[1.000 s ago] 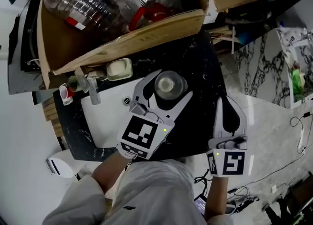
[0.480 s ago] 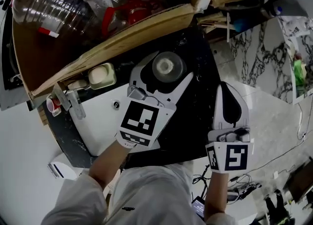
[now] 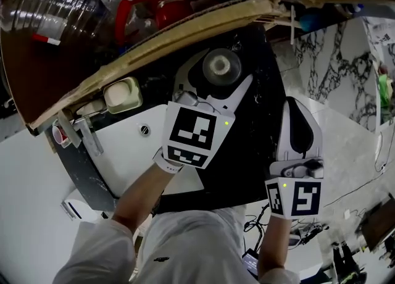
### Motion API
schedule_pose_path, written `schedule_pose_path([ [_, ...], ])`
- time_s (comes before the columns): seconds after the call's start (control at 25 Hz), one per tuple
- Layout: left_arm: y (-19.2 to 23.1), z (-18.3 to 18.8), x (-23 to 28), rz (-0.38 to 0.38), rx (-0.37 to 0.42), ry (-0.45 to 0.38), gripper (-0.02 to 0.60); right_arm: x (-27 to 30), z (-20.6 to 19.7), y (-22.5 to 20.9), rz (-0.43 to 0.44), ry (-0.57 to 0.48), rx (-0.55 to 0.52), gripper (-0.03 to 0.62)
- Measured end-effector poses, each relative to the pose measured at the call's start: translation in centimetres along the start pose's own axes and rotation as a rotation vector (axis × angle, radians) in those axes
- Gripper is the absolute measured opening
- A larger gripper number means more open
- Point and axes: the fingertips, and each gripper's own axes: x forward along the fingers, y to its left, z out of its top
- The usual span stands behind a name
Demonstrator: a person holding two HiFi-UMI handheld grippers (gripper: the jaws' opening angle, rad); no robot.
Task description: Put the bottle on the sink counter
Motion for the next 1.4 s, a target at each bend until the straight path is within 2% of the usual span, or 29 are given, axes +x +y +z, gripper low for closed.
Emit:
schedule_pose_path([
  [0.24, 0.6, -0.6, 1.1, 0.028, 0.033, 0.002, 0.337, 0.5, -0.6, 0.6, 0.001, 0.0, 0.015, 0.011],
  [0.6, -0.1, -1.0, 2.4, 0.03, 0.087, 0.04, 0.337, 0.1, -1.9, -0.3, -0.02, 0.009, 0.051, 0.011],
  [1.4, -0.6, -1.1, 6.4, 0.068, 0.148, -0.034, 0.337, -1.0, -3.1, -2.5, -0.062, 0.007, 0.093, 0.011],
])
